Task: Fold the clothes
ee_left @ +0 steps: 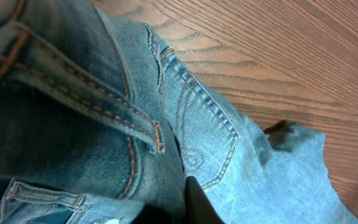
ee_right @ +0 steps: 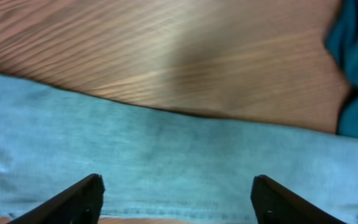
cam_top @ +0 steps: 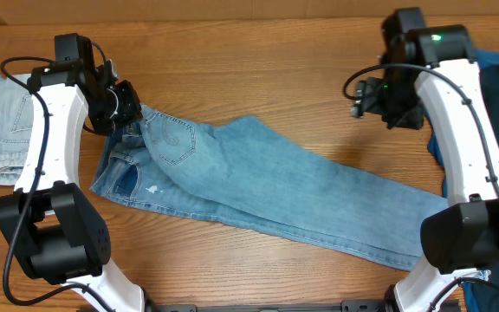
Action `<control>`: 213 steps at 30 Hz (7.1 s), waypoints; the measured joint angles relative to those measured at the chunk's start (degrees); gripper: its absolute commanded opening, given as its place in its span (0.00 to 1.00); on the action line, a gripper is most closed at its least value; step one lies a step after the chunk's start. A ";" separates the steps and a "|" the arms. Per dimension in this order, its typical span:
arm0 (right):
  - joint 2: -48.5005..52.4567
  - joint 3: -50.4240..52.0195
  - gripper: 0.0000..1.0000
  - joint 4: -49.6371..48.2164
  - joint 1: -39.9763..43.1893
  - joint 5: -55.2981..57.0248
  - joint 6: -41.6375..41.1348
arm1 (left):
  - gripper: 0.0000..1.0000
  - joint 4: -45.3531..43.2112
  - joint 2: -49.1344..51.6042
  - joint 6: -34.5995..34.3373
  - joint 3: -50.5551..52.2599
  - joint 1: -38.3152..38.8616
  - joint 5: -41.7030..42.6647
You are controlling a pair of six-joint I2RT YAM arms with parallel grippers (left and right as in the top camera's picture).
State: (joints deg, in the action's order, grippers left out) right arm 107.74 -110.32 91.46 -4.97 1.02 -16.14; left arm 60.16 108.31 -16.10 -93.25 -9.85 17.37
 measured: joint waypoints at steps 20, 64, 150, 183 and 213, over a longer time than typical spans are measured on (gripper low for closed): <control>-0.76 38.73 0.04 -11.32 7.98 -1.70 -8.72 | 0.15 -0.79 0.00 1.66 0.15 0.00 -2.64; -2.91 49.72 0.04 -66.77 6.86 -6.75 5.70 | 0.04 -7.48 0.00 1.66 4.63 -0.44 -18.53; 12.98 25.51 0.04 -53.64 43.78 -7.54 11.74 | 0.21 -5.38 0.00 1.01 4.74 -1.57 -23.63; -4.13 -3.45 0.61 4.39 28.17 -4.37 -9.11 | 0.29 -8.13 0.00 1.01 4.74 -1.57 -19.08; -16.72 55.69 0.48 -48.22 28.13 -10.25 -10.86 | 0.35 -8.57 0.00 1.01 4.74 -1.84 -18.86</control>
State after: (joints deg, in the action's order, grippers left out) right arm 91.02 -54.63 43.24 23.16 -9.23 -27.00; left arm 51.59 108.31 -15.09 -88.51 -11.68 -1.50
